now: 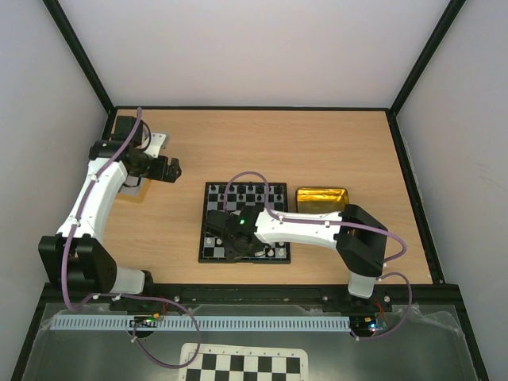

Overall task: Set up the chess pieces on the board
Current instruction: Place the chess piece on the chessboard.

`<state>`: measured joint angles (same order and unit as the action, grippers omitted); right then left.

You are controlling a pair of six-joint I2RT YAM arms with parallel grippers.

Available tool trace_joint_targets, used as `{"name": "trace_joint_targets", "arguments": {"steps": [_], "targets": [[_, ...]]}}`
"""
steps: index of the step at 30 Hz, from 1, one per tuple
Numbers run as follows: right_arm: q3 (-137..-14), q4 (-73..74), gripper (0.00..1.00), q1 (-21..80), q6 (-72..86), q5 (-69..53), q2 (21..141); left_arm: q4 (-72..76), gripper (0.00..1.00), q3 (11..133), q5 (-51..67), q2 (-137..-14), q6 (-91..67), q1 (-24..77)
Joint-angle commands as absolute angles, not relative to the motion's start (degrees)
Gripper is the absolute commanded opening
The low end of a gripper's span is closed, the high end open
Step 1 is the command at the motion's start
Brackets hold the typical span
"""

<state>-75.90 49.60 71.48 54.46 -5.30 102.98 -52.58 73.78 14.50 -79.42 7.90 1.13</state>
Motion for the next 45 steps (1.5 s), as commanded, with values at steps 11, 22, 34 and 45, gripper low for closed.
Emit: {"name": "trace_joint_targets", "arguments": {"steps": [11, 22, 34, 45], "targets": [[-74.02, 48.1, 0.02, 69.99, 54.57, -4.46, 103.8, -52.74, 0.99, 73.56, 13.98, -78.71, 7.78, 1.37], [-73.31, 47.36, 0.02, 69.17, 53.66, -5.41, 104.07, -52.85, 0.99, 73.92, 13.72, -79.1, 7.75, 1.32], [-72.94, 46.77, 0.02, 69.17, 53.03, -6.37, 104.7, -52.72, 0.99, 73.92, 13.62, -79.28, 7.82, 1.32], [-73.28, 46.6, 0.02, 69.17, 52.71, -7.03, 105.33, -52.64, 0.99, 73.92, 13.62, -79.28, 7.79, 1.32]]}}
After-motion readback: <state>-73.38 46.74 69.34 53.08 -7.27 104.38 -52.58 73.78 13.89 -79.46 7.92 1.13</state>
